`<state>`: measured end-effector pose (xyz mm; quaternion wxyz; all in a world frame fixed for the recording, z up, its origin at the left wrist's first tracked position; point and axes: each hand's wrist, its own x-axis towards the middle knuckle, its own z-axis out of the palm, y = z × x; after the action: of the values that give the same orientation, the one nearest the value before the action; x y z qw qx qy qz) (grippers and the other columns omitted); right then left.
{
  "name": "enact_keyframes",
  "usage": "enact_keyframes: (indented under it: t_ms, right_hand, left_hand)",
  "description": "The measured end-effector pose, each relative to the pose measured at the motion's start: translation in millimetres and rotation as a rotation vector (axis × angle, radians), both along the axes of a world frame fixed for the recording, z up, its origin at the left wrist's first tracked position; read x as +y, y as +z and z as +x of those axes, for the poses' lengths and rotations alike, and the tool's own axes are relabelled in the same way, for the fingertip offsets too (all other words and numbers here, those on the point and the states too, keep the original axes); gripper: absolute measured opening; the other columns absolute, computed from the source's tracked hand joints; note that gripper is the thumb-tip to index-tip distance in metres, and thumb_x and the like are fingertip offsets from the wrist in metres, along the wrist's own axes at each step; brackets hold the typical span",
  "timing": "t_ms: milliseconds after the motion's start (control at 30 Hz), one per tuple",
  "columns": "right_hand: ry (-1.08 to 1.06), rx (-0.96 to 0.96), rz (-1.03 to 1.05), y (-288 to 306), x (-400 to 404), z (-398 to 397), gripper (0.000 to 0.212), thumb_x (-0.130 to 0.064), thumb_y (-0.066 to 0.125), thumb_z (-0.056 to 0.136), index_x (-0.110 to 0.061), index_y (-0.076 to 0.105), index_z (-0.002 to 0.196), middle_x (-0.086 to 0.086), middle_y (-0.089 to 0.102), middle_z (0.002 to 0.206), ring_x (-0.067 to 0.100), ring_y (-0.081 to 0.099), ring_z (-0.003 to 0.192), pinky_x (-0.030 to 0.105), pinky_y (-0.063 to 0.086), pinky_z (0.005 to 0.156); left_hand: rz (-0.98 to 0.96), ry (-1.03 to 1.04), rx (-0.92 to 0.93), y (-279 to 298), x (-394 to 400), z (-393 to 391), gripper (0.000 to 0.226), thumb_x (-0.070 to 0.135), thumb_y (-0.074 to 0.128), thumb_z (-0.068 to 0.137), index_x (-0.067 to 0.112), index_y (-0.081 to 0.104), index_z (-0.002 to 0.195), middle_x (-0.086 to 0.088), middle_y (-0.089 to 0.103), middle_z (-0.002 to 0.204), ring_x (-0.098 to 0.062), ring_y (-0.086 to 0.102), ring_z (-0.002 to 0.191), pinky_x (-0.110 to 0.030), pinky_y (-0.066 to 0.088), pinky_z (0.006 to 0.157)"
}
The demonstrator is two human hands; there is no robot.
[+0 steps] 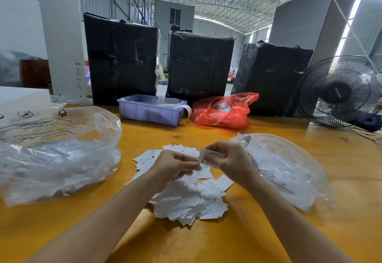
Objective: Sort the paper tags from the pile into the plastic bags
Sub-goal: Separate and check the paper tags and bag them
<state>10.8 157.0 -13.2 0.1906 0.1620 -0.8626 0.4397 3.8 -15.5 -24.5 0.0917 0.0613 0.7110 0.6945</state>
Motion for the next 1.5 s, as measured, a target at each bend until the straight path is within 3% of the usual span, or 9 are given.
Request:
enact_keyframes:
  t_ms: [167,300,400,967,1133,1267,1367,1500]
  right_hand:
    - [0.057,-0.062,0.003,-0.8,-1.5,0.4,0.012,-0.009,0.075,0.079,-0.014,0.070,0.089,-0.002,0.069,0.080,0.007,0.062,0.068,0.015,0.050,0.058]
    - [0.028,-0.032,-0.041,0.9,0.1,0.7,0.012,-0.009,0.075,0.079,-0.009,0.071,0.090,0.001,0.068,0.078,0.012,0.061,0.069,0.022,0.052,0.063]
    - [0.010,-0.011,-0.111,4.5,2.5,1.2,0.012,-0.006,0.074,0.079,-0.006,0.071,0.091,0.000,0.066,0.077,0.009,0.061,0.068,0.020,0.052,0.064]
    - [0.041,-0.047,-0.002,1.2,2.2,1.6,0.015,-0.008,0.075,0.079,-0.006,0.071,0.093,0.011,0.070,0.087,0.019,0.064,0.076,0.027,0.054,0.065]
    - [0.086,-0.139,0.023,0.7,-0.6,2.4,0.016,-0.008,0.075,0.079,-0.005,0.071,0.094,0.001,0.066,0.078,0.010,0.059,0.066,0.018,0.049,0.055]
    - [0.113,-0.238,-0.047,0.9,0.3,2.3,0.018,-0.010,0.075,0.078,-0.006,0.070,0.095,0.010,0.067,0.081,0.016,0.060,0.067,0.030,0.051,0.062]
    - [0.174,-0.328,-0.060,1.3,-0.3,3.6,0.016,-0.012,0.076,0.077,-0.011,0.073,0.093,0.012,0.065,0.078,0.023,0.053,0.067,0.038,0.042,0.064]
    - [0.199,-0.391,-0.039,-0.2,-2.8,3.3,0.049,-0.002,0.077,0.073,0.000,0.062,0.120,0.008,0.065,0.075,0.013,0.057,0.061,0.026,0.049,0.061]
  left_hand:
    - [-0.019,-0.036,-0.007,-0.3,0.8,0.6,0.004,0.010,0.074,0.077,0.009,0.074,0.081,-0.005,0.075,0.076,-0.004,0.063,0.057,-0.013,0.043,0.048]
    - [-0.008,-0.036,-0.015,-0.5,0.7,0.9,0.008,0.014,0.075,0.077,0.008,0.074,0.082,-0.005,0.075,0.077,-0.004,0.063,0.057,-0.015,0.042,0.052]
    - [-0.003,-0.024,-0.023,-0.5,0.6,0.4,0.011,0.018,0.074,0.079,0.007,0.074,0.082,-0.004,0.075,0.078,-0.004,0.064,0.058,-0.015,0.044,0.054]
    - [0.016,-0.020,-0.042,0.2,0.2,0.4,0.010,0.016,0.071,0.081,0.008,0.073,0.086,-0.006,0.075,0.079,-0.006,0.066,0.059,-0.014,0.045,0.048]
    - [-0.013,-0.024,-0.030,-1.2,0.3,-0.4,0.009,0.015,0.070,0.083,0.007,0.073,0.086,-0.006,0.075,0.076,-0.006,0.065,0.056,-0.015,0.044,0.047]
    - [-0.022,-0.006,-0.020,-2.2,1.5,-0.5,0.012,0.014,0.073,0.079,0.004,0.073,0.086,-0.006,0.073,0.070,-0.007,0.066,0.055,-0.014,0.046,0.046]
    - [-0.027,0.011,-0.014,-2.7,1.8,-0.6,0.013,0.014,0.074,0.078,0.003,0.073,0.085,-0.012,0.068,0.067,-0.014,0.060,0.054,-0.015,0.042,0.043]
    - [-0.030,-0.028,-0.007,-4.5,4.1,1.5,0.012,0.013,0.073,0.080,0.001,0.073,0.081,-0.021,0.058,0.071,-0.019,0.043,0.052,-0.019,0.030,0.040]
